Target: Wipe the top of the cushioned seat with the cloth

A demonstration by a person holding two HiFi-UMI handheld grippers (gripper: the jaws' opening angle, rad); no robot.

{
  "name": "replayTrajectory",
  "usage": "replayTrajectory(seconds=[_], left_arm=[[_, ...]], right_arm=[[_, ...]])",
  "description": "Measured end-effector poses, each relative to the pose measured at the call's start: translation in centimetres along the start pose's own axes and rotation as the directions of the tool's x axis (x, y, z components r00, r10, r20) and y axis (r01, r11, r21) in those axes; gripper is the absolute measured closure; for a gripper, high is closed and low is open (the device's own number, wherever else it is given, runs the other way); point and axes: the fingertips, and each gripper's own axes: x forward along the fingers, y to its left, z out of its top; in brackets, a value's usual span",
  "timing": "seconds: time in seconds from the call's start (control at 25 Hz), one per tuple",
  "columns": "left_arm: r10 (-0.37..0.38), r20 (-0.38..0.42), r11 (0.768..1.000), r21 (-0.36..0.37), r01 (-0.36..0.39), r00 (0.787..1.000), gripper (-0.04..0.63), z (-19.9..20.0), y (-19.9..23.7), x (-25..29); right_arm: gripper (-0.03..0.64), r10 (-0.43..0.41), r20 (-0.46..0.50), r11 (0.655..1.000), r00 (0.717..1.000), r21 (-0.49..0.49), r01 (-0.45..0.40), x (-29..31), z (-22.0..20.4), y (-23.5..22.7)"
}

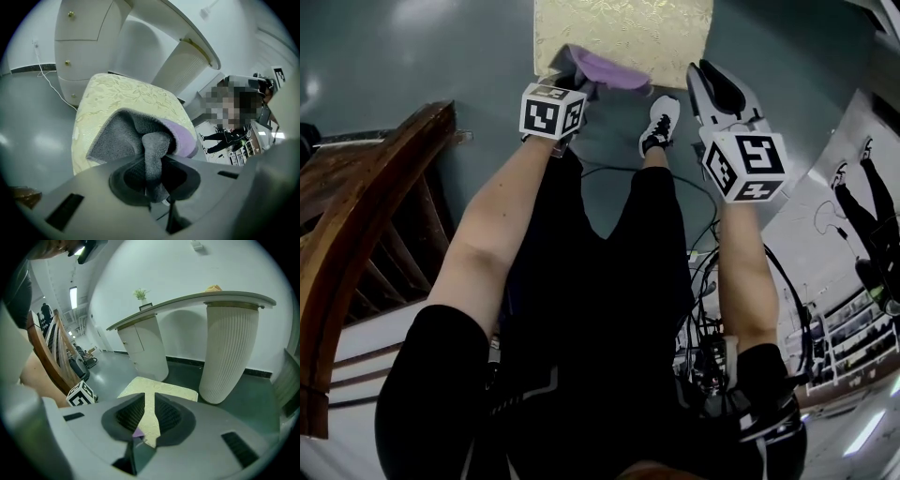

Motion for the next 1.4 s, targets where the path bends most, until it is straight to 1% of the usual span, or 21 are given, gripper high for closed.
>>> replayTrajectory(seconds=[0.28, 0.48, 0.56, 0.6, 0.64, 0.72, 0.76, 0.8, 0.88, 0.96, 1.04, 1.16, 1.24, 1.32, 1.4], left_arm=[[0.056, -0.005, 0.998, -0.039, -0.056, 0.998, 0.549, -1.3, 3.5, -2.3], [0.115, -0.045, 0.993, -0.015, -0.115, 0.992, 0.549, -2.8, 7.4, -4.4], [0.168, -0.066, 0.985, -0.031, -0.171, 0.984, 0.549, -3.4, 9.6, -5.4], [0.207, -0.081, 0.976, -0.047, -0.211, 0.975, 0.549, -3.7, 10.9, -6.1], [0.25, -0.101, 0.965, -0.056, -0.256, 0.963, 0.549, -4.0, 12.3, -7.0], [0.324, -0.134, 0.943, -0.035, -0.332, 0.936, 0.549, -4.2, 14.4, -9.1], [0.346, -0.136, 0.936, -0.018, -0.352, 0.928, 0.549, -4.1, 15.0, -10.2], [0.356, -0.129, 0.933, -0.003, -0.36, 0.925, 0.549, -3.8, 15.3, -11.0], [0.357, -0.118, 0.934, 0.018, -0.357, 0.927, 0.549, -3.0, 15.5, -12.3], [0.362, -0.127, 0.932, 0.032, -0.361, 0.924, 0.548, -2.4, 14.9, -12.8], [0.371, -0.115, 0.928, 0.025, -0.371, 0.921, 0.548, -1.6, 13.9, -12.8], [0.344, -0.078, 0.938, -0.007, -0.346, 0.936, 0.548, -0.2, 10.8, -11.6], [0.298, -0.054, 0.954, -0.005, -0.299, 0.953, 0.548, 0.9, 7.2, -9.9], [0.232, -0.019, 0.973, 0.007, -0.232, 0.973, 0.548, 2.6, 2.8, -7.7], [0.17, 0.012, 0.985, 0.026, -0.17, 0.985, 0.548, 4.3, -1.6, -5.3]], right_arm=[[0.551, 0.008, -0.023, 1.0, 1.0, -0.018, -0.008, 1.5, 0.4, 2.1], [0.551, 0.014, -0.027, 0.999, 1.0, -0.033, -0.015, 1.9, 0.8, 3.1], [0.551, 0.018, -0.021, 0.999, 1.0, -0.035, -0.019, 2.0, 1.1, 3.4], [0.551, 0.02, -0.018, 0.999, 1.0, -0.034, -0.021, 1.9, 1.3, 3.6], [0.551, 0.022, -0.015, 0.999, 1.0, -0.032, -0.023, 1.8, 1.4, 3.7], [0.551, 0.027, -0.013, 0.999, 1.0, -0.026, -0.027, 1.2, 1.7, 4.0], [0.551, 0.03, -0.01, 0.999, 1.0, -0.022, -0.03, 0.7, 1.8, 4.1], [0.551, 0.033, -0.004, 0.999, 0.999, -0.016, -0.033, 0.2, 2.0, 4.1], [0.551, 0.037, 0.016, 0.999, 0.999, 0.0, -0.037, -0.9, 2.5, 3.7], [0.551, 0.029, 0.03, 0.999, 0.999, 0.013, -0.03, -2.1, 2.6, 2.6], [0.551, 0.013, 0.038, 1.0, 0.999, 0.021, -0.013, -3.4, 2.4, 1.3], [0.551, 0.003, 0.053, 1.0, 0.999, 0.031, -0.005, -5.0, 2.0, -0.1], [0.551, -0.001, 0.058, 0.999, 0.998, 0.038, -0.001, -6.2, 1.6, -1.3], [0.551, -0.007, 0.06, 0.999, 0.998, 0.045, 0.004, -7.4, 1.4, -2.9], [0.551, -0.009, 0.06, 0.999, 0.998, 0.048, 0.006, -8.3, 0.9, -4.4]])
